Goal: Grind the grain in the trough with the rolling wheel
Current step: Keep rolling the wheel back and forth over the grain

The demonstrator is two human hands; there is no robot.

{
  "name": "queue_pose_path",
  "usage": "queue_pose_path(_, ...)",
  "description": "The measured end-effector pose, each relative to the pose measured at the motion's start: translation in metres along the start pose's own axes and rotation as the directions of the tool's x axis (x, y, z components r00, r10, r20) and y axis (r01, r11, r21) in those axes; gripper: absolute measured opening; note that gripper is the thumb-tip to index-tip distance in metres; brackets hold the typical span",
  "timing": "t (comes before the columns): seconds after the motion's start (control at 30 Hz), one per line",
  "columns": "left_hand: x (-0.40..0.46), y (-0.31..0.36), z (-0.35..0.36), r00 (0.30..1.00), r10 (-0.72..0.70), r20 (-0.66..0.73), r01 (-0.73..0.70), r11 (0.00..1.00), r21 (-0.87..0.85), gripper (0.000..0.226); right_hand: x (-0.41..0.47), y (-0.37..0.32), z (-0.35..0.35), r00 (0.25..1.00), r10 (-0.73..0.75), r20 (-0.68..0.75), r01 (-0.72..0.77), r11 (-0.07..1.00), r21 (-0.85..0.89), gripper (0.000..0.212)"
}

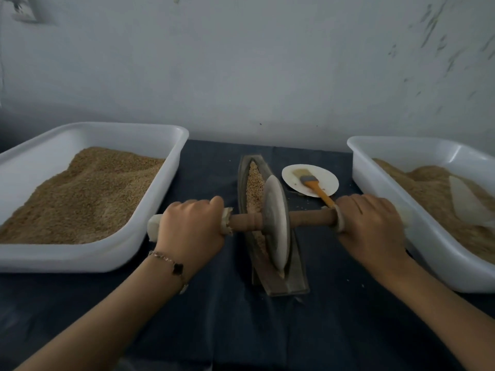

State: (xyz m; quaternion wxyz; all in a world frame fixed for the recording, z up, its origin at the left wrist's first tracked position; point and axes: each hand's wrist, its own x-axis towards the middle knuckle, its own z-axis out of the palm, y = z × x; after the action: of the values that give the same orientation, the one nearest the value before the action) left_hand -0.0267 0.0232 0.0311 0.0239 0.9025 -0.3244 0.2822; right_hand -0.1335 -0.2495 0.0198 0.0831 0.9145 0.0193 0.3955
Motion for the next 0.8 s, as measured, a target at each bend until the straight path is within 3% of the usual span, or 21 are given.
queue_pose_path(0.1, -0.004, 0.002, -0.010, 1.000, -0.002, -0.018, 0.001, 0.999, -0.048, 0.047, -0.004, 0.001, -0.008, 1.000, -0.010, -0.022, 0.011, 1.000, 0.007, 0.027)
queue_pose_path(0.23, 0.000, 0.003, 0.002, 1.000, -0.014, -0.005, 0.014, 0.997, -0.073, 0.046, -0.001, 0.001, 0.000, 1.000, -0.019, -0.025, 0.018, 1.000, -0.020, 0.010)
queue_pose_path(0.47, 0.023, -0.009, 0.037, 0.999, -0.037, -0.019, 0.036, 0.998, -0.054, 0.038, 0.021, 0.010, 0.045, 0.988, -0.042, -0.145, 0.028, 0.995, -0.099, 0.029)
queue_pose_path(0.57, 0.042, -0.015, 0.054, 0.992, -0.112, 0.052, 0.110, 0.993, 0.031, 0.025, 0.036, 0.012, 0.064, 0.996, 0.005, -0.088, -0.012, 0.997, -0.078, 0.020)
queue_pose_path(0.7, 0.077, -0.022, 0.066, 0.960, -0.219, 0.174, 0.231, 0.972, -0.051, 0.024, 0.074, 0.015, 0.079, 0.985, 0.111, 0.135, -0.098, 0.990, -0.100, 0.022)
queue_pose_path(0.8, 0.097, -0.025, 0.072, 0.929, -0.281, 0.241, 0.305, 0.950, -0.069, 0.015, 0.101, 0.017, 0.090, 0.966, 0.155, 0.209, -0.127, 0.982, -0.139, 0.024)
